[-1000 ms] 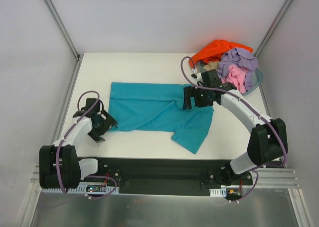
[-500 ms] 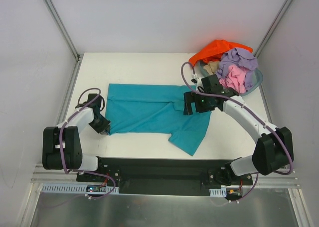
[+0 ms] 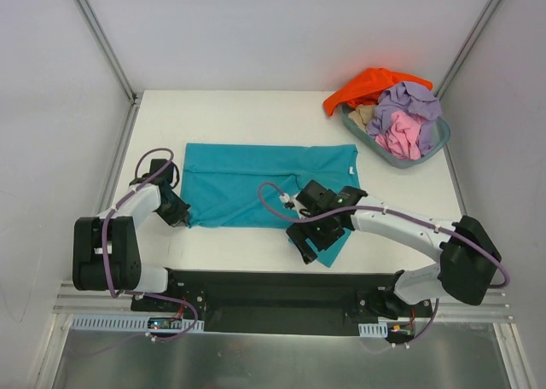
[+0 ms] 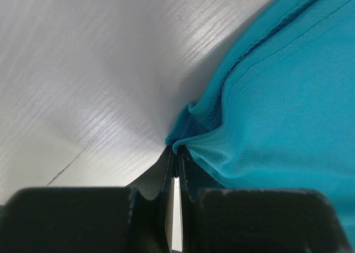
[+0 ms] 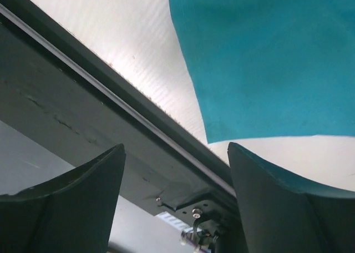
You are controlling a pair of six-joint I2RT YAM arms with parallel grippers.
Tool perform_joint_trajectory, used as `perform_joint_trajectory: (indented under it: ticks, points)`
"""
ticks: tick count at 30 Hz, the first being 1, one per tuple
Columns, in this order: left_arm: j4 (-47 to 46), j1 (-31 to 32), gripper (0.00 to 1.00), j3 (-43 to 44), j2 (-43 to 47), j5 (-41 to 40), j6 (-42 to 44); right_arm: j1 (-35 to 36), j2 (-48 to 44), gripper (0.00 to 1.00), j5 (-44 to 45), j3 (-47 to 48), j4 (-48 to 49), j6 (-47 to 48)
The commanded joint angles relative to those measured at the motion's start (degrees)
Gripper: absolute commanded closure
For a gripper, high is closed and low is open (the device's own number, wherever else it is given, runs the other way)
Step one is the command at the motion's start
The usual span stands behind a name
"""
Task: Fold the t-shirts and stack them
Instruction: Grap the side of the flattened tshirt closest away from the robot with both arms, then fold the other side of the tshirt into a rectangle
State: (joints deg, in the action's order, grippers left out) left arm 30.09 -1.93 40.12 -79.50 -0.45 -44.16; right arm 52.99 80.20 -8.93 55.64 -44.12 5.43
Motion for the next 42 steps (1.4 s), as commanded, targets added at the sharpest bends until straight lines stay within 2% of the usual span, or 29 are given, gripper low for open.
perform_joint_trajectory:
  ticks: [1,3,11,15,17,19,20,21,25,30,35,42]
  points:
    - [-4.2,0.2,1.0,-0.6,1.3,0.4,0.7,1.7,1.8,0.28,-0.1,-3.7,0.6,-5.3]
    - [-4.3,0.1,1.0,-0.5,1.5,0.4,0.7,1.7,3.5,0.34,1.1,-5.4,2.4,-6.8]
    - [-4.3,0.1,1.0,-0.4,4.0,0.4,0.9,0.9,10.0,0.41,6.0,-5.9,3.9,-8.9]
    - [-4.3,0.0,1.0,-0.3,4.4,0.4,0.7,-0.3,12.6,0.57,6.1,-6.6,3.3,-11.0]
    - [-4.3,-0.1,1.0,-0.5,4.8,0.4,0.8,-0.3,12.0,0.62,6.9,-7.4,2.6,-11.6]
    - [-3.8,-0.3,1.0,-0.7,5.4,0.3,0.9,-0.3,11.0,0.72,7.7,-8.4,1.3,-12.6]
    - [-3.4,-0.5,1.0,-1.1,5.8,0.3,1.3,-0.4,9.7,0.83,7.9,-8.8,0.9,-13.0]
    - [-2.1,-1.0,1.0,-1.3,6.0,-0.9,1.4,-0.4,8.8,0.99,7.4,-9.3,-0.3,-13.5]
    - [2.8,-2.4,1.0,-2.2,8.0,-5.4,0.2,-0.4,5.3,0.99,5.4,-12.3,-3.1,-15.7]
    - [5.7,-2.3,1.0,-2.9,10.2,-5.7,-1.6,-0.4,1.3,0.99,5.2,-12.5,-7.3,-15.4]
    - [5.8,-2.4,1.0,-2.8,14.2,-0.2,-2.2,-0.6,-5.3,0.99,1.7,-7.7,-8.9,-12.0]
    - [5.4,-1.8,1.0,2.2,14.2,4.5,-1.7,-6.2,-6.8,0.99,2.9,0.8,-12.8,-7.0]
